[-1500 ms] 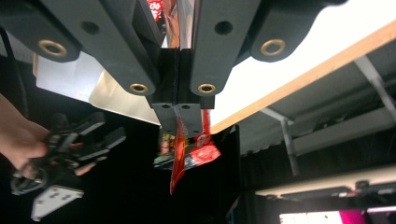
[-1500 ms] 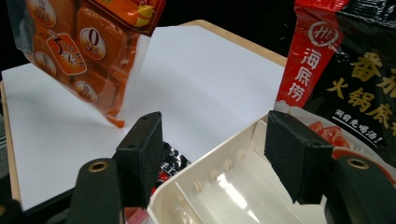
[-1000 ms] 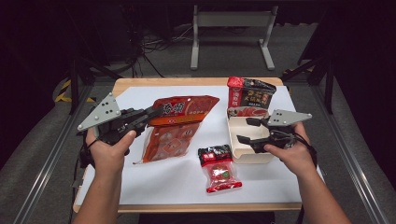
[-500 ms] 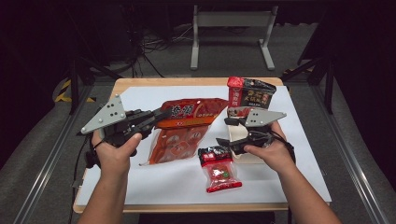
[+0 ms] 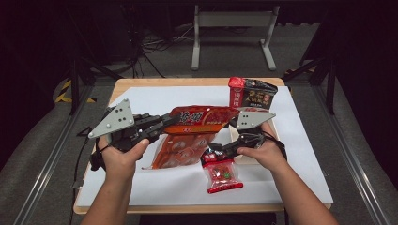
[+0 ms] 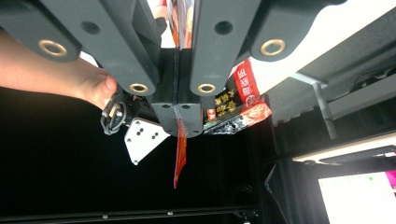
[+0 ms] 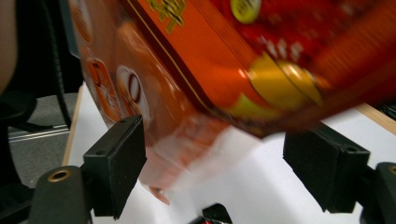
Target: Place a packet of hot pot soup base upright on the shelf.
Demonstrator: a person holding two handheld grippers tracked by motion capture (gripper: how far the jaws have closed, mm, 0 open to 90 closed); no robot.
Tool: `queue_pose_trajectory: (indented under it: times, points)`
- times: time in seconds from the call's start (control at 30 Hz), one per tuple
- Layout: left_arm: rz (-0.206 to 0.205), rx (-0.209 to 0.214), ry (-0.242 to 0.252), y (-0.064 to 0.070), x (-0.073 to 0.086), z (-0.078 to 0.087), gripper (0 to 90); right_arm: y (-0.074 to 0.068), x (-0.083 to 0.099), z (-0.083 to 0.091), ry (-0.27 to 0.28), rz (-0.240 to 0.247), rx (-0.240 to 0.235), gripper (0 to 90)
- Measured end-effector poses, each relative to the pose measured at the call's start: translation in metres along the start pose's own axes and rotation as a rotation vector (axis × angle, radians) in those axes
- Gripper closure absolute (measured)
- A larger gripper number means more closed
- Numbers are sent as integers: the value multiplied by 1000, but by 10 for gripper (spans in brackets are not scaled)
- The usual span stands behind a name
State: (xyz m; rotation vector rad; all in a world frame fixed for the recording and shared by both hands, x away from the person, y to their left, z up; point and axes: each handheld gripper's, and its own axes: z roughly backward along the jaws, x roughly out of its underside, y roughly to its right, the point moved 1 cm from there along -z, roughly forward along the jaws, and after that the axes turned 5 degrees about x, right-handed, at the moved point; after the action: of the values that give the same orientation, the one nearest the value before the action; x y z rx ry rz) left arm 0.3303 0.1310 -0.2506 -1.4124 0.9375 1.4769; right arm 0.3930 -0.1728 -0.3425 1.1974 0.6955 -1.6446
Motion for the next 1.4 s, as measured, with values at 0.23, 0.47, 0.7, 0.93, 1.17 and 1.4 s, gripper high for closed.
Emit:
queue_pose_trajectory:
  times: [0.23, 0.47, 0.7, 0.93, 1.17, 1.4]
  points:
    - [-7, 35, 3, 0, 2, -3, 900, -4, -2, -6, 18, 24, -57, 219]
    - [3, 49, 19, -1, 3, -2, 900, -7, -3, -8, 22, 44, -99, 340]
    - [1, 45, 28, -1, 3, -1, 900, -11, -4, -4, 42, 52, -194, 602]
    - [14, 33, 44, -5, 4, 2, 900, -18, -11, 2, 13, 88, -193, 702]
    - [13, 26, 55, -5, 4, 3, 900, -20, -16, 7, 0, 73, -187, 704]
    - [25, 22, 55, -8, 5, 4, 896, -21, -21, 13, -22, 62, -177, 705]
